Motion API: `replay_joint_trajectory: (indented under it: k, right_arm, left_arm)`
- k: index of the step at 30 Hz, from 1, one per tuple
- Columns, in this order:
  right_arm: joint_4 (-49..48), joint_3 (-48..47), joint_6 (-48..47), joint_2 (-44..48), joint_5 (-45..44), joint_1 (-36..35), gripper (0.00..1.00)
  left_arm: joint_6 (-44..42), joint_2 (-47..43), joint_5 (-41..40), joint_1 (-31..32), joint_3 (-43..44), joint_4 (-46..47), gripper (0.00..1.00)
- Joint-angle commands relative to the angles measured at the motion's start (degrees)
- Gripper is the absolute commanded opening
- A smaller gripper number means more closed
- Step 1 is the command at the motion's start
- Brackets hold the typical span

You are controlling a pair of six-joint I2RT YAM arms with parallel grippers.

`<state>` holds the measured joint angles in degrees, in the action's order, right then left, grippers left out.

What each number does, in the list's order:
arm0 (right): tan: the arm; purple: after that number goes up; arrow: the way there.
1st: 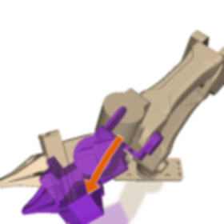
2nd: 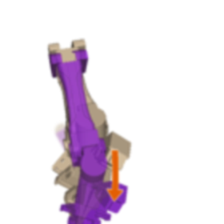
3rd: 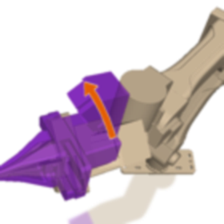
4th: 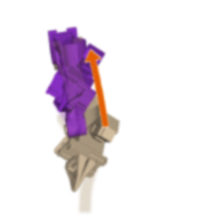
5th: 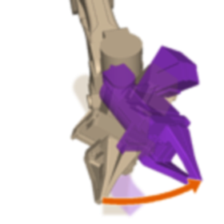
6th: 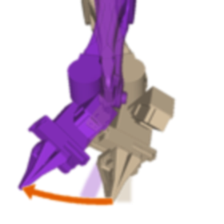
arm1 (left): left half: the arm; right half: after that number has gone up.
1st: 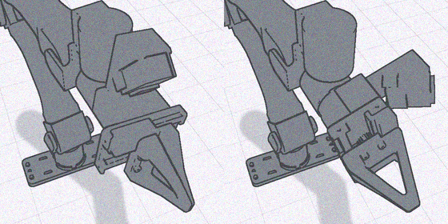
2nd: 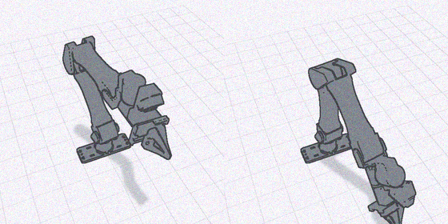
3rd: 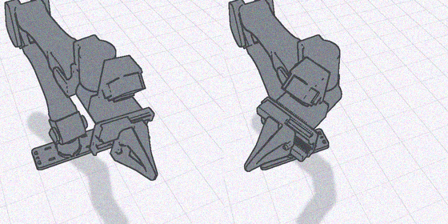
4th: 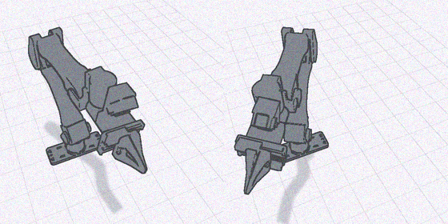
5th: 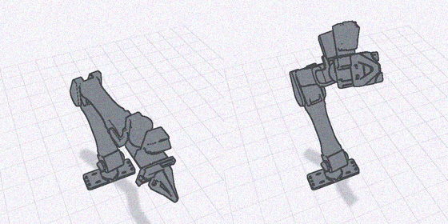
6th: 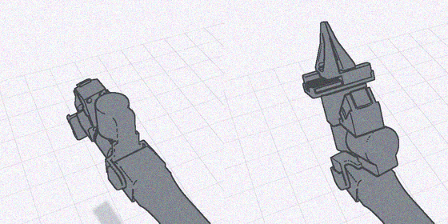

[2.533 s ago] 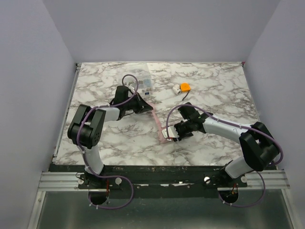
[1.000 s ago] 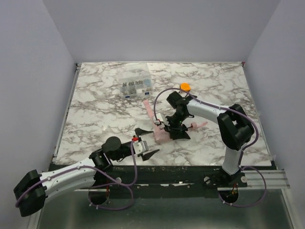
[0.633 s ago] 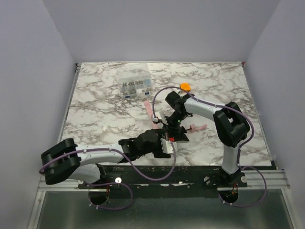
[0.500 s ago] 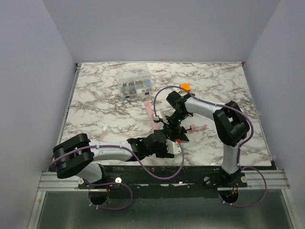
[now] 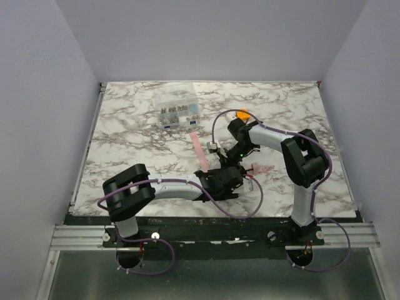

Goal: Put away the umbrella

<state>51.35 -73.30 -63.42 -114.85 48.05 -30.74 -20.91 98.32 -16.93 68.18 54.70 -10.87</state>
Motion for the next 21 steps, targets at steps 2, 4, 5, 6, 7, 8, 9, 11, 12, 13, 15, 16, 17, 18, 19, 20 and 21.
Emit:
replay_joint_trajectory:
  k: [2, 4, 5, 6, 7, 8, 9, 11, 12, 13, 15, 16, 17, 18, 19, 20, 21]
  right_arm:
    - [7.68, 10.01, -1.35, -8.12, -18.09, -1.69, 0.15]
    - [7.82, 9.61, -1.45, -8.07, -17.69, -1.64, 0.16]
    - [8.11, 9.35, -1.62, -7.95, -17.22, -1.69, 0.17]
    - [8.18, 9.08, -1.7, -7.85, -16.89, -1.68, 0.19]
    - [8.2, 8.9, -1.77, -7.68, -16.42, -1.68, 0.21]
    - [8.33, 8.64, -1.84, -7.44, -15.99, -1.69, 0.23]
    - [8.07, 8.44, -1.68, -6.97, -15.51, -1.69, 0.27]
    - [6.99, 8.43, -1.06, -5.03, -14.78, -1.31, 0.37]
    - [5.86, 8.43, -0.48, -3.76, -14.3, -0.6, 0.42]
    - [4.91, 8.2, -0.08, -2.02, -13.57, 0.33, 0.47]
    - [4.01, 6.73, -0.06, 1.23, -11.31, 3.24, 0.54]
    - [3.95, 5.66, -0.07, 2.94, -9.74, 5.2, 0.57]
    - [4.03, 4.2, -0.17, 4.24, -8.35, 6.61, 0.73]
    - [3.76, 2.75, 0.19, 5.67, -6.82, 8.46, 0.91]
    - [3.79, 1.52, 0.21, 6.86, -5.65, 9.64, 0.94]
    - [4.09, 0.1, -0.03, 7.92, -4.69, 10.62, 0.98]
    - [3.78, -0.9, 0.26, 8.93, -3.84, 11.47, 1.0]
  left_arm:
    - [14.58, 8.62, 1.33, -3.73, 5.32, -5.89, 0.61]
    - [19.65, 9.62, 3.86, -4.62, 5.18, -6.51, 0.5]
    - [22.74, 9.83, 5.81, -5.28, 5.0, -6.57, 0.42]
    - [24.93, 10.18, 8.79, -6.28, 4.62, -6.35, 0.25]
    - [27.43, 10.58, 10.72, -7.47, 4.34, -6.23, 0.15]
    - [29.04, 10.94, 12.75, -8.31, 3.79, -5.88, 0.08]
    - [30.2, 10.99, 14.67, -9.14, 2.57, -4.95, 0.04]
    - [32.78, 10.23, 18.56, -10.89, -0.99, -1.44, 0.0]
    - [34.22, 9.49, 20.7, -11.92, -2.85, 0.45, 0.0]
    - [35.38, 8.85, 23.1, -13.2, -5.12, 2.76, 0.0]
    - [37.2, 7.96, 26.61, -14.84, -8.4, 5.64, 0.0]
    - [38.07, 7.95, 28.75, -15.81, -9.54, 6.93, 0.0]
    - [39.01, 8.08, 30.97, -16.62, -10.97, 8.2, 0.0]
    - [39.89, 8.27, 33.71, -17.7, -12.04, 10.23, 0.0]
    - [41.38, 8.71, 35.4, -18.62, -13.48, 12.05, 0.0]
    - [42.08, 9.16, 37.31, -19.68, -14.34, 13.43, 0.0]
    - [42.72, 9.95, 39.25, -20.59, -14.86, 14.32, 0.0]
